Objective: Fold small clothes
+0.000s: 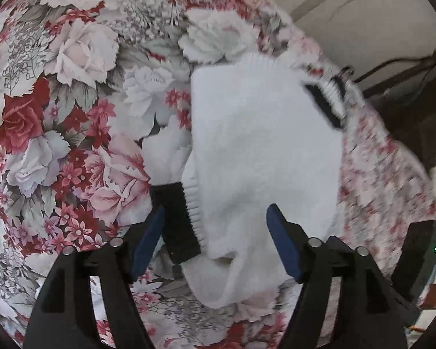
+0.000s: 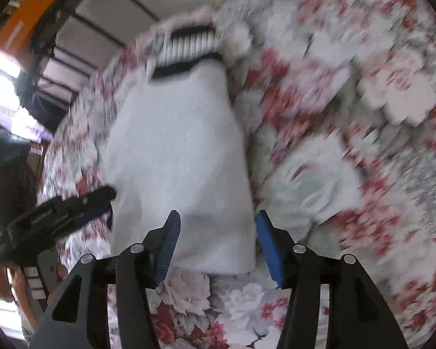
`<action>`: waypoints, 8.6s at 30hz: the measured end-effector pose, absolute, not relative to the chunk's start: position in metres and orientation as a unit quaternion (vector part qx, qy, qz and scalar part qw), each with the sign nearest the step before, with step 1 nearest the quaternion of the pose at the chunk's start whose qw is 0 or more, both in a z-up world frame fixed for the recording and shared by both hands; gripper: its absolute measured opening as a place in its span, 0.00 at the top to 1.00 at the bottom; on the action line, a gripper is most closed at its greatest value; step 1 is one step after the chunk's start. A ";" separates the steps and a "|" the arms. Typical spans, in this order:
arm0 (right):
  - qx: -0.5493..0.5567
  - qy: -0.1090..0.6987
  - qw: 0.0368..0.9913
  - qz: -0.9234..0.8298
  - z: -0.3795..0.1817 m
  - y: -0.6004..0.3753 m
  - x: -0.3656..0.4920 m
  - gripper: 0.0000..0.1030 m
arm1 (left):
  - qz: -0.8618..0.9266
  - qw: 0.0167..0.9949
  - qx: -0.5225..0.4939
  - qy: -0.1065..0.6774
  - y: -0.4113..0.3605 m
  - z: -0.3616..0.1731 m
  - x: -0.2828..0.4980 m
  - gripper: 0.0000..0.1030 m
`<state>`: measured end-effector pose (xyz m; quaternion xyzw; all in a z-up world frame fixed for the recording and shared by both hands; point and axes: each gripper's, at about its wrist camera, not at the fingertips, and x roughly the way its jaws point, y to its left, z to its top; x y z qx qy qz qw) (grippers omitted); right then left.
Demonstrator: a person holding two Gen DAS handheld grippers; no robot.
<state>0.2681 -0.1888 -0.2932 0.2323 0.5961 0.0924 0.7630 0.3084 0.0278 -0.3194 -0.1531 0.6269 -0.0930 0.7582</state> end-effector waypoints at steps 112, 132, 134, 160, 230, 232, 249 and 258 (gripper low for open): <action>0.359 0.485 0.761 0.239 -0.341 -0.181 0.359 0.03 | -0.180 0.791 -0.087 0.579 -0.016 -0.353 0.339 0.04; 0.291 0.494 0.798 0.187 -0.297 -0.174 0.340 0.55 | -0.208 0.811 -0.119 0.534 -0.007 -0.317 0.326 0.55; 0.282 0.491 0.804 0.185 -0.286 -0.175 0.334 0.55 | -0.215 0.810 -0.119 0.533 -0.009 -0.311 0.320 0.55; 0.324 0.392 0.860 0.042 -0.149 -0.391 0.074 0.55 | -0.415 0.783 -0.011 0.464 -0.253 -0.184 0.127 0.56; 0.370 0.308 0.806 -0.345 -0.162 -0.633 -0.267 0.17 | -0.483 0.750 0.215 0.397 -0.555 -0.192 -0.110 0.14; 0.348 0.315 0.805 -0.362 -0.151 -0.622 -0.270 0.14 | -0.489 0.755 0.208 0.384 -0.548 -0.183 -0.115 0.14; 0.225 0.261 0.842 -0.414 -0.067 -0.508 -0.302 0.03 | -0.512 0.771 0.171 0.337 -0.455 -0.118 -0.174 0.04; 0.245 0.244 0.855 -0.386 -0.046 -0.488 -0.312 0.03 | -0.487 0.780 0.202 0.336 -0.435 -0.113 -0.192 0.04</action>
